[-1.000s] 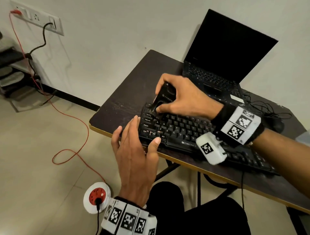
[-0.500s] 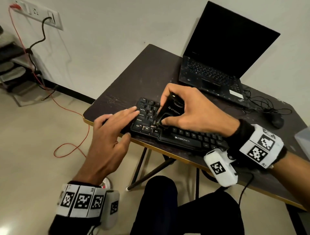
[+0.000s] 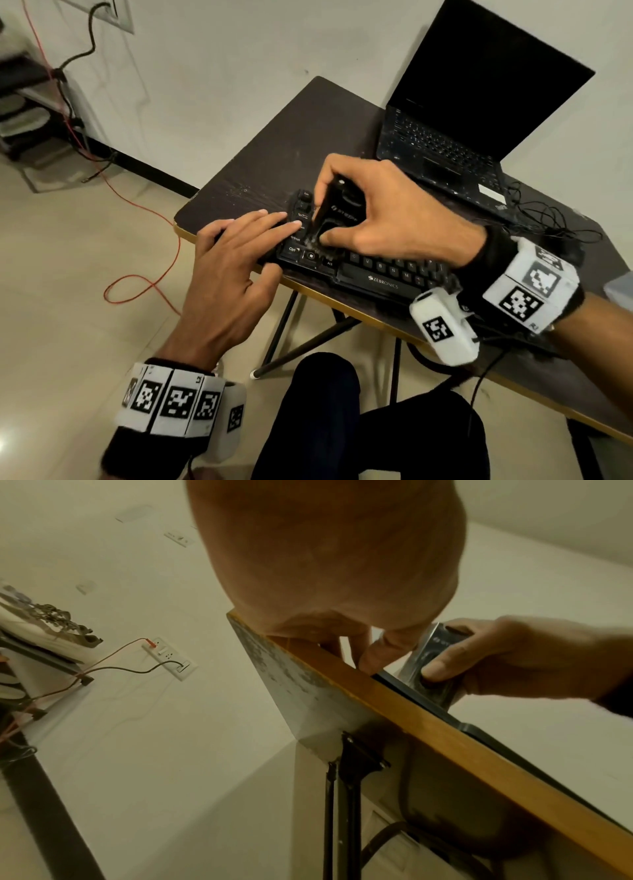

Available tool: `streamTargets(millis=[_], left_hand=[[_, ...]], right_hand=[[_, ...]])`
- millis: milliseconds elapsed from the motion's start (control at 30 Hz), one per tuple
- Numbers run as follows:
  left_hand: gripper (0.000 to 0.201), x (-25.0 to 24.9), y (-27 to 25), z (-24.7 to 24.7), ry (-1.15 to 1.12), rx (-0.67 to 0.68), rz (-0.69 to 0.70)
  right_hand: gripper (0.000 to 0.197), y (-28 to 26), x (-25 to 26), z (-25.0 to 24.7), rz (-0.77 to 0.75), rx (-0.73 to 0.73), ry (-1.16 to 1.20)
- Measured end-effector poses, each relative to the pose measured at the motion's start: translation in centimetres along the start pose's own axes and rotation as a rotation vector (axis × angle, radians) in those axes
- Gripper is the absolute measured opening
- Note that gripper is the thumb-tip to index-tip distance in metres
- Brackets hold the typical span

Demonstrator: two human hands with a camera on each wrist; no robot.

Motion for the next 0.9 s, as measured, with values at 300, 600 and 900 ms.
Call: streamTargets(millis=[300,600,900], left_hand=[[0.057,-0.2,0.1,-0.1,0.01,-0.004,-0.025],[0.052,-0.4,0.1,0.0,0.0,-0.014,-0.034],[0.061,0.2,-0.1,0.1,0.02,0.009,0.036]], right_hand=[[0.037,-0.5,-1.1,-0.6,0.035,-0.025,-0.001],[0.036,-1.9,-0.3,0.5,-0.056,-0.012,0.109],[0.035,-0.8,1.0,1.5,-0.13,-0.029,0.048]])
Point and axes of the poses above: each hand's wrist, its own y-axis towards the middle knuckle, its own z-axis out of the palm, x = y × z, the point moved 4 cm from there along y, towards the middle knuckle, and after that the axes turned 9 degrees about x, right-handed, at the moved point
